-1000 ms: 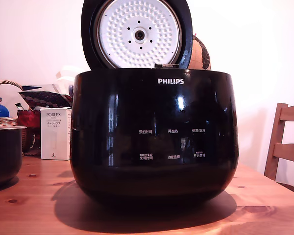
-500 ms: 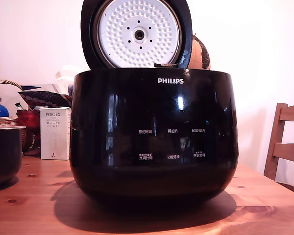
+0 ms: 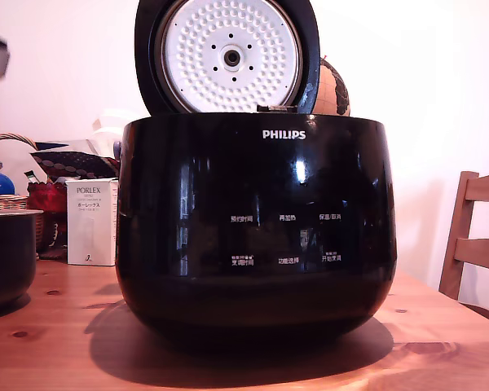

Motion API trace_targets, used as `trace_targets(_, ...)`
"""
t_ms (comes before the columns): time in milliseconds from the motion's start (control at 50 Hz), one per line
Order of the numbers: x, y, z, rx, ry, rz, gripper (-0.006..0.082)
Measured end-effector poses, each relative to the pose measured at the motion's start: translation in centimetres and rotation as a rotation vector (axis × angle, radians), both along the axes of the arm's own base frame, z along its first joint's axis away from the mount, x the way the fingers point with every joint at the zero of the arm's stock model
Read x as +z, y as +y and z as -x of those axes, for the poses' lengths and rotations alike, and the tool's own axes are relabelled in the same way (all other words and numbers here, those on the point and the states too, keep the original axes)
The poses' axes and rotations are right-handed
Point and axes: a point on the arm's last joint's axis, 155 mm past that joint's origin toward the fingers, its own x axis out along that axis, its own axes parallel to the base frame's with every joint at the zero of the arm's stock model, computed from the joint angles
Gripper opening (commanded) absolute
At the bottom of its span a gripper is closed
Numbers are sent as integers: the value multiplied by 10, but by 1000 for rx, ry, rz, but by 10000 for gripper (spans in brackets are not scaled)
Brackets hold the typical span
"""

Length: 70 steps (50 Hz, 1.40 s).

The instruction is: Pick up the metallic pot next to the rice cooker

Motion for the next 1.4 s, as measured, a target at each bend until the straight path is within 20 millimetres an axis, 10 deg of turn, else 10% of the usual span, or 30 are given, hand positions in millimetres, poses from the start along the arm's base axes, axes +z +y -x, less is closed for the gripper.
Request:
trace_targets(300,-13,1,-14,3,2,-1,421)
trace_targets(840,-12,-4,-17,-56,-10,7,-26)
trace_targets(1400,-13,0,-14,-75,4,-30,-24)
